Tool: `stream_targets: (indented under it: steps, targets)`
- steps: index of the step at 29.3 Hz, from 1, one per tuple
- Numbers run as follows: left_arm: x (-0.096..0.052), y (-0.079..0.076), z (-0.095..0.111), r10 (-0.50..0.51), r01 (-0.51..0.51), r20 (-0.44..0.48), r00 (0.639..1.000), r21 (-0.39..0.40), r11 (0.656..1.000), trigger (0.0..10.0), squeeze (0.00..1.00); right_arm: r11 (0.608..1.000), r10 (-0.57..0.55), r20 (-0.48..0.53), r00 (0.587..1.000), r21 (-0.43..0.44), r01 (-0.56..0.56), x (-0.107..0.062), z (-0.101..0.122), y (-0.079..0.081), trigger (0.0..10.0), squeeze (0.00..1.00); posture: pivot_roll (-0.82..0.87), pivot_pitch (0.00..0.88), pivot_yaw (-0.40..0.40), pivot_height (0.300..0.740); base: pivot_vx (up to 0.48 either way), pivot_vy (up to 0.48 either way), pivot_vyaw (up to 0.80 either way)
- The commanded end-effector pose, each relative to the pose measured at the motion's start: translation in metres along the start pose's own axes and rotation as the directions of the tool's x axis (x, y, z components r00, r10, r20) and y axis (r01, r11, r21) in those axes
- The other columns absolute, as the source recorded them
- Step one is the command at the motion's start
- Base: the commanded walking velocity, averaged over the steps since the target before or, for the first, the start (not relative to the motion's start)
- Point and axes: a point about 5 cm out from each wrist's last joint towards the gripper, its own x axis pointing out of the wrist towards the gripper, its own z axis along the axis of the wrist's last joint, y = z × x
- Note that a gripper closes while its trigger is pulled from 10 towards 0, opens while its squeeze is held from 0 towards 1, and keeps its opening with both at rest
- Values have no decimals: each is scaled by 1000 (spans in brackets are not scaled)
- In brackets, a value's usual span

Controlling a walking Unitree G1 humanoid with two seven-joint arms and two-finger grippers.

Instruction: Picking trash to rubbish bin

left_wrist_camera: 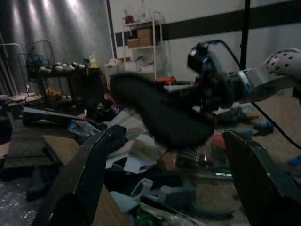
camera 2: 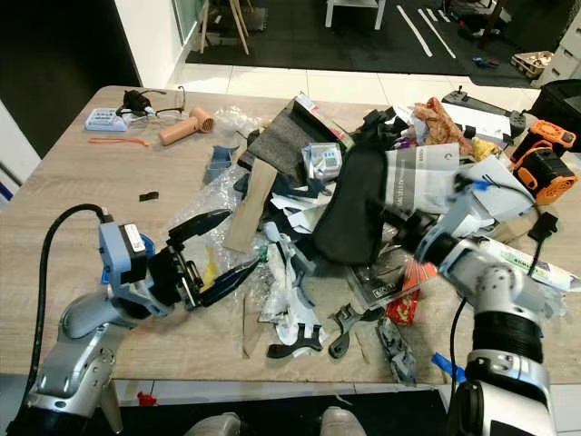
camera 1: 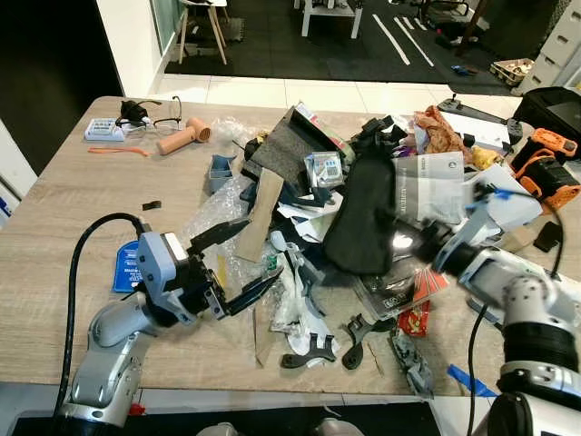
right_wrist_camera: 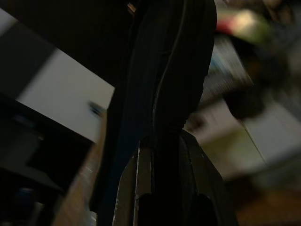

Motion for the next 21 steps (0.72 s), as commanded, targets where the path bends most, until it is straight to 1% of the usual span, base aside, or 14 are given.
stream_targets:
  steps: [1,4,5,6,8,10,12,13,14,15,17,21]
  targets:
    - [2,4,7,25,-26,47,999,6,1000,10000,0,997,76,58,995,-19,-75,-2,17,12,0,0,-52,0,-37,740,0,0,0]
    - [4,12,16,95,-94,123,988,-17,995,10000,0,982,185,106,977,-46,-181,-1,31,29,0,0,-52,0,-37,740,0,0,0]
    - [4,12,16,95,-94,123,988,-17,995,10000,0,982,185,106,977,-46,-181,-1,31,29,0,0,-52,0,-37,740,0,0,0]
    - [6,17,22,135,-131,162,978,-33,991,10000,0,970,242,114,963,-61,-237,-1,34,39,0,0,-52,0,-37,740,0,0,0]
    - [8,21,27,168,-162,190,967,-50,986,10000,0,958,284,115,952,-72,-277,0,36,46,0,0,-52,0,-37,740,0,0,0]
    - [8,22,27,178,-170,197,964,-56,984,10000,0,955,295,115,949,-73,-288,0,36,49,0,0,-52,0,-37,740,0,0,0]
    - [10,26,31,229,-211,236,944,-100,972,10000,0,936,348,87,933,-89,-341,1,32,59,0,0,-54,0,-30,740,0,0,0]
    - [10,26,31,229,-211,236,944,-100,972,10000,0,936,348,87,933,-89,-341,1,32,59,0,0,-54,0,-30,740,0,0,0]
    - [11,28,33,254,-226,259,932,-131,965,10000,0,928,368,74,927,-97,-361,2,29,64,0,0,-53,0,-27,740,0,0,0]
    - [13,29,35,270,-234,275,923,-156,960,10000,0,927,367,65,928,-106,-360,5,26,66,0,0,-43,0,-30,740,0,0,0]
    - [17,31,35,290,-246,291,912,-179,953,10000,0,939,324,50,945,-139,-315,16,20,65,0,0,-32,0,-39,740,0,0,0]
    - [16,33,36,321,-270,296,900,-199,942,10000,0,943,309,51,950,-145,-299,21,18,65,0,0,-26,0,-38,740,0,0,0]
